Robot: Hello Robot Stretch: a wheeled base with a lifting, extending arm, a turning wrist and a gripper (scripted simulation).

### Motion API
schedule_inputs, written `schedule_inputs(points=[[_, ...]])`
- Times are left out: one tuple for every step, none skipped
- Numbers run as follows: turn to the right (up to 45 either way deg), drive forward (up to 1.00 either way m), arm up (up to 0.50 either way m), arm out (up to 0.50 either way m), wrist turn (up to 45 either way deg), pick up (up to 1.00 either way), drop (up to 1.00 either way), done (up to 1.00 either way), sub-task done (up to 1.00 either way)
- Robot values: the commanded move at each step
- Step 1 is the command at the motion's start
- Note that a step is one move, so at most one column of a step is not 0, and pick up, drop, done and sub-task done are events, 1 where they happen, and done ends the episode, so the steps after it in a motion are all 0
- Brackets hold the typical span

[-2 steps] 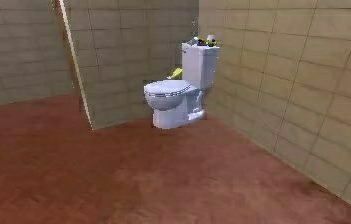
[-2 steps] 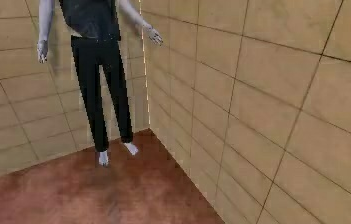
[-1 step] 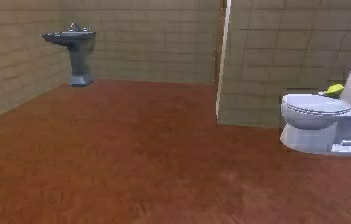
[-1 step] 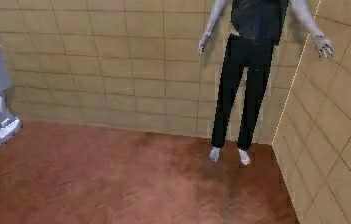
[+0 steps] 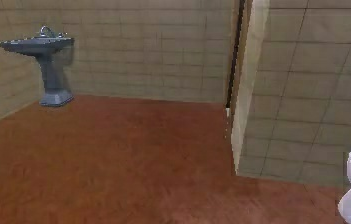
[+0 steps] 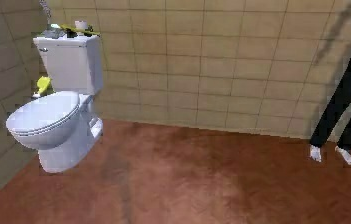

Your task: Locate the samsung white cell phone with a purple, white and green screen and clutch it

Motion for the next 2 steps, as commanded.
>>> schedule_inputs(points=[[0.0,1.0,0.0,0.0,0.0,0.0,0.0,0.0,0.0],[0.0,0.35,0.0,0.0,0.0,0.0,0.0,0.0,0.0]])
